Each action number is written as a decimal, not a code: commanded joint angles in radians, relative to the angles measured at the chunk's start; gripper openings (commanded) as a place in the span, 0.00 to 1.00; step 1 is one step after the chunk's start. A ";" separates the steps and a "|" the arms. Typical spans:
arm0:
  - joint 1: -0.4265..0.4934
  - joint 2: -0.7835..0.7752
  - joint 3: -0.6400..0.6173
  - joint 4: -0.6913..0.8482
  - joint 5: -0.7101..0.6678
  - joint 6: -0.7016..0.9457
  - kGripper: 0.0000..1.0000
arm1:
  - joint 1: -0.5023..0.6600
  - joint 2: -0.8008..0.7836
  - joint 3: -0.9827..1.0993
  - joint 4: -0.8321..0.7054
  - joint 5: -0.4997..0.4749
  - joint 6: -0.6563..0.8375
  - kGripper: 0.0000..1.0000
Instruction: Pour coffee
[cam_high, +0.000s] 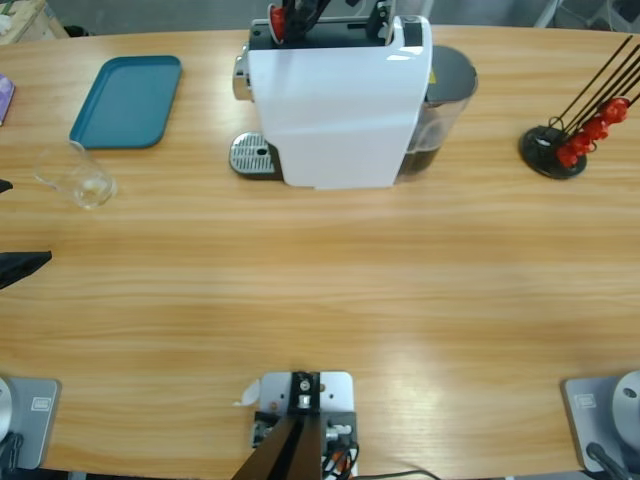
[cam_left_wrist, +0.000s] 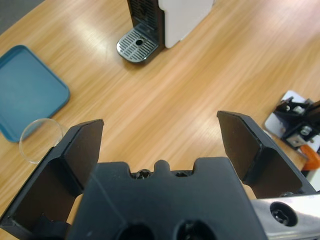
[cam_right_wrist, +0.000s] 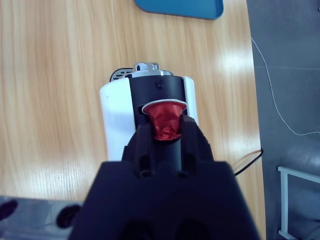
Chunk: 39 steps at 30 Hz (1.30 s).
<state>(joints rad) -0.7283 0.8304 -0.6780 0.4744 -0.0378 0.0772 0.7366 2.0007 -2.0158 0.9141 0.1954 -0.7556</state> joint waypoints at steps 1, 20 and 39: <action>-0.010 -0.022 0.040 -0.005 -0.001 -0.008 0.99 | 0.010 0.033 0.031 -0.012 0.024 0.007 0.37; -0.010 -0.042 0.029 -0.001 0.052 -0.010 1.00 | 0.149 -0.295 -0.011 0.012 -0.192 0.247 0.97; -0.010 -0.050 0.026 0.016 0.031 -0.035 0.98 | 0.253 -0.486 0.474 -0.155 -0.610 1.593 0.38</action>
<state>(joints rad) -0.7284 0.8155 -0.6779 0.4744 0.0186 0.0631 0.9776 1.4335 -1.6784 0.8374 -0.2877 0.6612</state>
